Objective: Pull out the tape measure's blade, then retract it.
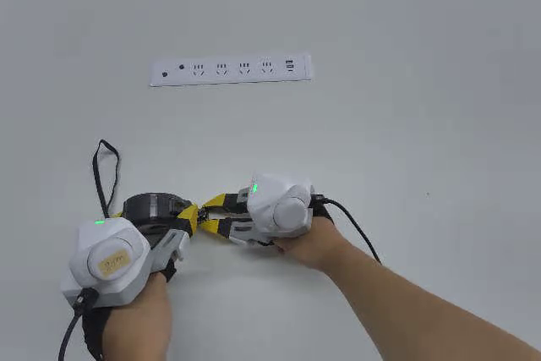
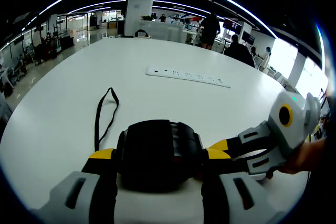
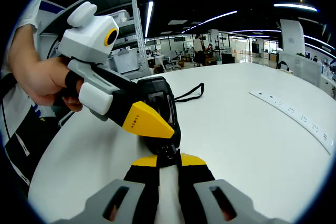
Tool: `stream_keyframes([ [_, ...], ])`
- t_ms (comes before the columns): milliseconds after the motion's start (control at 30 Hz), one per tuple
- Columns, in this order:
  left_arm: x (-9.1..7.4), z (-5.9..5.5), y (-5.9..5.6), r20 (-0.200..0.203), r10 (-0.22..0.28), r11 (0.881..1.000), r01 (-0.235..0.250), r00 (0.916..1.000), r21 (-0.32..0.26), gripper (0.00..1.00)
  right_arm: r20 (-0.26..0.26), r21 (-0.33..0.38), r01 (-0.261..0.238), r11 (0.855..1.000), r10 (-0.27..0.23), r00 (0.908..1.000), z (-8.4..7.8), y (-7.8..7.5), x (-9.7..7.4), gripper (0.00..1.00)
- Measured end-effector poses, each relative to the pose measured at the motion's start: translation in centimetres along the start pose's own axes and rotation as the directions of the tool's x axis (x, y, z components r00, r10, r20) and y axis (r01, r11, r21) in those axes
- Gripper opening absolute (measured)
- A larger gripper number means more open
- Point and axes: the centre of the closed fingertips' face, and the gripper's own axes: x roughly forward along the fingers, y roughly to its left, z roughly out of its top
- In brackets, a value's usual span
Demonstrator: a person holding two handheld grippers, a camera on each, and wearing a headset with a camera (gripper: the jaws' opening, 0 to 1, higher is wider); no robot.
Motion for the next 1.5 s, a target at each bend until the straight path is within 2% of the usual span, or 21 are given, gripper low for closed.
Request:
stream_keyframes([
  [933,-0.26,0.22,-0.13,0.0,0.0,1.0,0.0,1.0,-0.011,0.63,-0.008,-0.013,-0.021,1.0,0.021,0.9998,0.18,0.01,0.64,0.11],
  [1500,-0.17,0.16,-0.02,0.008,-0.003,1.0,0.003,1.0,-0.017,0.64,-0.001,0.004,-0.016,1.0,0.016,0.9999,0.17,-0.03,0.62,0.12],
])
